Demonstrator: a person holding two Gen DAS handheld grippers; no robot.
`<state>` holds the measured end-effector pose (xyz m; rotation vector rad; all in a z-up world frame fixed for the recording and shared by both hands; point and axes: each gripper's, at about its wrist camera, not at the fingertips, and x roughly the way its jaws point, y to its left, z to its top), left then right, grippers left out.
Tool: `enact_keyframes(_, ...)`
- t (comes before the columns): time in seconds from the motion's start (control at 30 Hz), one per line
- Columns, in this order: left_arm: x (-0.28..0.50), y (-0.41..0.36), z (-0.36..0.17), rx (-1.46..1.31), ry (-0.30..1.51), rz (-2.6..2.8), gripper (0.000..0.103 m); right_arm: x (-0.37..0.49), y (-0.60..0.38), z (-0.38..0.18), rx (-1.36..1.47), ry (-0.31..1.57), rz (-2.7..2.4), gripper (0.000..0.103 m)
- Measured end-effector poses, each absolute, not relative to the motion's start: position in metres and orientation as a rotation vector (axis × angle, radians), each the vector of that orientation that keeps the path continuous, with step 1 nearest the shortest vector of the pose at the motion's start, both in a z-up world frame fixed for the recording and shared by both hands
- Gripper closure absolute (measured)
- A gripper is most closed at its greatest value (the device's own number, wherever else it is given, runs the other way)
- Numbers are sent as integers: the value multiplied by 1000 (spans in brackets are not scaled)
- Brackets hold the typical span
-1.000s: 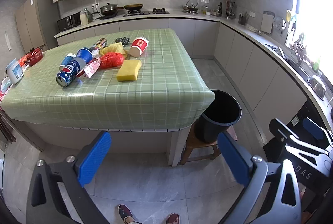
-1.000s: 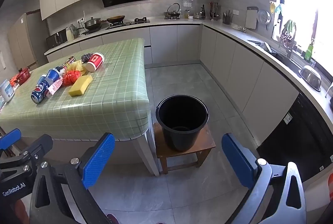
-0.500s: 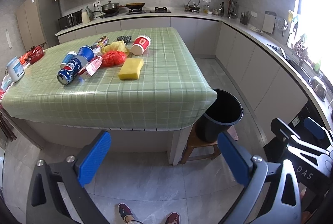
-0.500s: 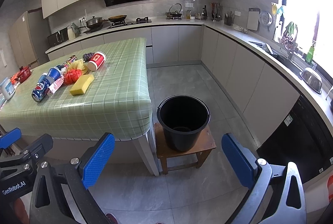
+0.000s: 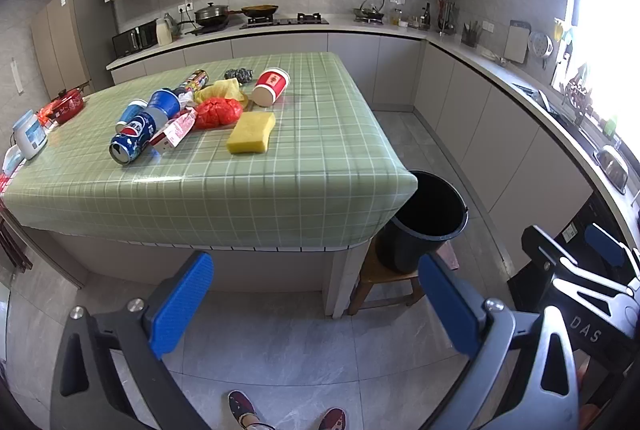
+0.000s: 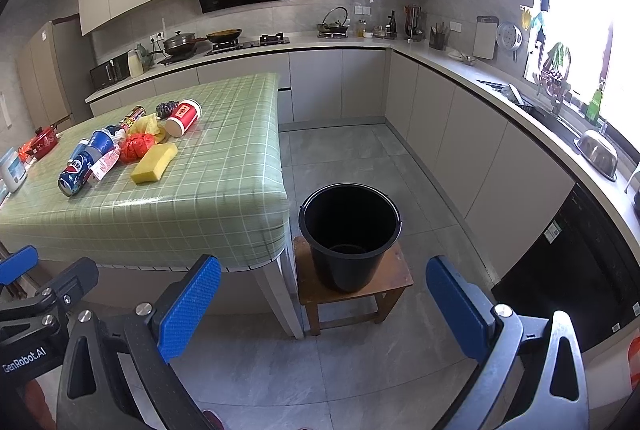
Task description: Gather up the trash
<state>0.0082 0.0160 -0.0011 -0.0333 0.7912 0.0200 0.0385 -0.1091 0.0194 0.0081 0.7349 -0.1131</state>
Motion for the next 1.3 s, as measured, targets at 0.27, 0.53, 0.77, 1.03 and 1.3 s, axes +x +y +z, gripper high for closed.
enact_keyframes(0.27,8,16,-1,-37,792,22,0,39,-110,18,8,736,-114,0)
enact_keyframes(0.53,9,17,-2,-34,792,25,0,40,-110,17,8,739,-113,0)
enact_keyframes(0.77,9,17,-2,-34,794,22,0,41,-110,16,8,739,-111,0)
enact_keyframes(1.03,10,17,-2,-35,793,24,0,41,-109,14,9,739,-110,0)
enact_keyframes(1.3,10,20,-2,-33,794,27,0,42,-109,14,6,739,-107,0)
